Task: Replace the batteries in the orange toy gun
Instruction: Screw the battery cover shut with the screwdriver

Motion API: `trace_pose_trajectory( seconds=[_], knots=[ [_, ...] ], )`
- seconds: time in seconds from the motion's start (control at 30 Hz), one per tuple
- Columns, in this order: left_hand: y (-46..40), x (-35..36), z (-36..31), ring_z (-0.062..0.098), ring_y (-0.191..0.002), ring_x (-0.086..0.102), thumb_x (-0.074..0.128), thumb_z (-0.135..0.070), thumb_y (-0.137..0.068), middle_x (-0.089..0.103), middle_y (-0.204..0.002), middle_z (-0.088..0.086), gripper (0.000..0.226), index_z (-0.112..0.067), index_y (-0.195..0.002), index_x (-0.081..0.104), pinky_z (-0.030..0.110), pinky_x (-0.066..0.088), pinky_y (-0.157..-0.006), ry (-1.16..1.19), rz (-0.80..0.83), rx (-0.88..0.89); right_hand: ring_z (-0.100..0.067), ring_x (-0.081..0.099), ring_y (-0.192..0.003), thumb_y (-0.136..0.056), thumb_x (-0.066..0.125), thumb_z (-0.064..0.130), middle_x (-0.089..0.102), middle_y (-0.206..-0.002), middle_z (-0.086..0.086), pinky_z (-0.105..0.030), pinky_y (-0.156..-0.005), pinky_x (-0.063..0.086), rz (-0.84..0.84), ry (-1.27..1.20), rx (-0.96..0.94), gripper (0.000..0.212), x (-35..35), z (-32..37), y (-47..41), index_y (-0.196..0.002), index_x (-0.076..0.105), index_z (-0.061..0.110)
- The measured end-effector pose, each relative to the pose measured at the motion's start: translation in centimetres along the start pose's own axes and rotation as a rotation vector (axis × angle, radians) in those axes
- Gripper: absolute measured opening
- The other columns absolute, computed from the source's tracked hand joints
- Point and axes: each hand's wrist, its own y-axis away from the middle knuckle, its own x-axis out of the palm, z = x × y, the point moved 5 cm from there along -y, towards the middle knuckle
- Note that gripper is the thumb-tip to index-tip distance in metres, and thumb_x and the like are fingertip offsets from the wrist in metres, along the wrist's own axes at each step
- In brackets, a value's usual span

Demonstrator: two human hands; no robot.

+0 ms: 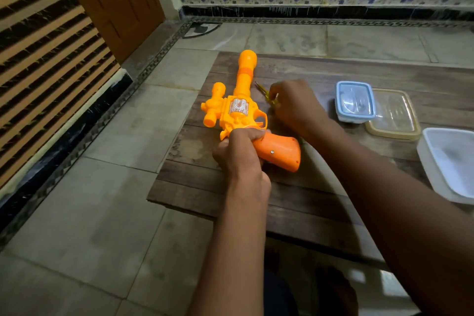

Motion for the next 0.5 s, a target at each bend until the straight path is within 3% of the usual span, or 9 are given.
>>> trace_pose_trajectory(
  seconds=[0.1, 0.23, 0.4, 0.5],
  knots=[
    [0.1, 0.1, 0.0, 0.044, -0.094, 0.076, 0.070, 0.012, -0.066, 0.077, -0.084, 0.011, 0.027, -0.011, -0.081, 0.068, 0.054, 0.061, -0.089, -0.014, -0.012, 0.022, -0.034, 0.069, -0.082, -0.076, 0.074, 0.004, 0.073, -0.086, -0.016, -0.049, -0.074, 0.059, -0.059, -0.113, 0.103, 0.016, -1.7, -0.7, 2.7, -0.092, 0.073, 0.005],
    [0.2, -0.1, -0.1, 0.048, -0.096, 0.075, 0.067, 0.015, -0.064, 0.075, -0.074, 0.009, 0.026, -0.009, -0.074, 0.067, 0.057, 0.059, -0.088, -0.004, -0.031, 0.043, -0.022, 0.067, -0.072, -0.069, 0.074, 0.007, 0.072, -0.075, -0.007, -0.031, -0.068, 0.052, -0.176, -0.264, 0.205, 0.012, -4.8, -1.3, 7.8, -0.081, 0.076, 0.008],
    [2.1, 0.7, 0.5, 0.036, -0.079, 0.071, 0.063, 0.017, -0.071, 0.072, -0.057, 0.000, 0.027, -0.010, -0.075, 0.066, 0.043, 0.057, -0.078, 0.008, 0.019, 0.021, -0.009, 0.070, -0.072, -0.074, 0.078, 0.005, 0.073, -0.077, 0.005, -0.019, -0.069, 0.056, -0.365, -0.470, 0.242, 0.016, -8.7, -2.3, 13.5, -0.087, 0.076, 0.014],
    [3.0, 1.3, 1.4, 0.032, -0.073, 0.072, 0.062, 0.017, -0.073, 0.072, -0.057, -0.001, 0.028, -0.010, -0.078, 0.067, 0.035, 0.058, -0.070, 0.001, 0.049, -0.001, -0.009, 0.072, -0.074, -0.076, 0.080, 0.005, 0.073, -0.080, 0.006, -0.027, -0.070, 0.060, -0.454, -0.528, 0.230, 0.019, -10.0, -2.7, 15.1, -0.091, 0.074, 0.015]
  ],
)
